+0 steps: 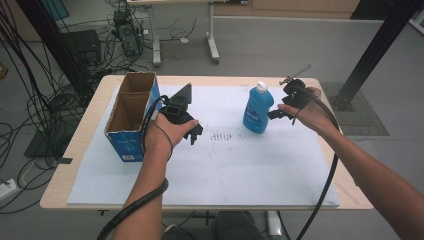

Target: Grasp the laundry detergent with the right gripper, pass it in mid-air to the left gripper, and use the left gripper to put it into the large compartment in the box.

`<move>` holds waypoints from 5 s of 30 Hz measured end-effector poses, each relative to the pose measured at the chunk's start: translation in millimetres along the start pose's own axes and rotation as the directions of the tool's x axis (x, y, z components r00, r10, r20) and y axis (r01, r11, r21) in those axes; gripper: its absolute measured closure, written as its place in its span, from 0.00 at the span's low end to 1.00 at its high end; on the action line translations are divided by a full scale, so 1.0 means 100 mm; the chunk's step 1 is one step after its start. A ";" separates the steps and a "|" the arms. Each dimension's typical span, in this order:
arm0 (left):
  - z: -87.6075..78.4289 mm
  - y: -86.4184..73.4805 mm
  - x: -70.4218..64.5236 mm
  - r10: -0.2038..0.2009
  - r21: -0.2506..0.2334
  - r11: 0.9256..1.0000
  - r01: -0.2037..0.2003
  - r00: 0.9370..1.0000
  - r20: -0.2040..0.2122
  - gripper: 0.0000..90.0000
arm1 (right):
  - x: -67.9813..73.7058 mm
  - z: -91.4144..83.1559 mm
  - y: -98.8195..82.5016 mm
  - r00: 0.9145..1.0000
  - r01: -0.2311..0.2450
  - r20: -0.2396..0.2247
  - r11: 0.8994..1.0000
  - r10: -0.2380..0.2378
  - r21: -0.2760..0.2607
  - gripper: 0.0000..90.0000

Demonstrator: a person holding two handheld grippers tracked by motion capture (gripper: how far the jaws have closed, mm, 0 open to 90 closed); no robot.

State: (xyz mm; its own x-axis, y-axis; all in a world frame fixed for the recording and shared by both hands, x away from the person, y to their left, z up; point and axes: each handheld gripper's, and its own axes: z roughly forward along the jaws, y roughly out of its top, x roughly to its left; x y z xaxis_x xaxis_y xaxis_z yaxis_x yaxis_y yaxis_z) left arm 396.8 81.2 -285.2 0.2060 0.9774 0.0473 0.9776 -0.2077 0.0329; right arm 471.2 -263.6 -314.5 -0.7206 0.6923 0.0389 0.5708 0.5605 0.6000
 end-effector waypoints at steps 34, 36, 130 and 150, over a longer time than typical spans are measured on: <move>0.07 0.06 -0.03 0.009 0.020 1.000 -0.009 1.000 -0.004 0.07 | 0.11 0.64 -0.25 0.998 0.000 0.060 0.973 0.015 -0.230 0.03; 0.07 0.06 -0.03 0.010 0.021 1.000 -0.010 1.000 -0.005 0.07 | 0.11 0.65 -0.25 0.998 0.001 0.063 0.971 0.015 -0.238 0.03; 0.02 0.05 -0.04 0.013 0.005 1.000 -0.013 1.000 -0.002 0.06 | 0.12 0.67 -0.25 0.998 0.020 0.067 0.947 0.001 -0.322 0.02; 0.01 0.06 -0.05 0.014 0.002 1.000 -0.014 1.000 -0.001 0.06 | 0.12 0.68 -0.25 0.998 0.022 0.062 0.946 -0.003 -0.324 0.02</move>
State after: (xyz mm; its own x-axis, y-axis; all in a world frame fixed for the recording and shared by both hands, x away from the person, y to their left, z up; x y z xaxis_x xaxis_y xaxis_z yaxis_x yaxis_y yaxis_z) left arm 401.4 74.7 -286.7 0.2195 0.9744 0.0483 0.9748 -0.2211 0.0305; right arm 475.1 -238.2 -383.4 -0.6963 0.7177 -0.0122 0.3963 0.3986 0.8271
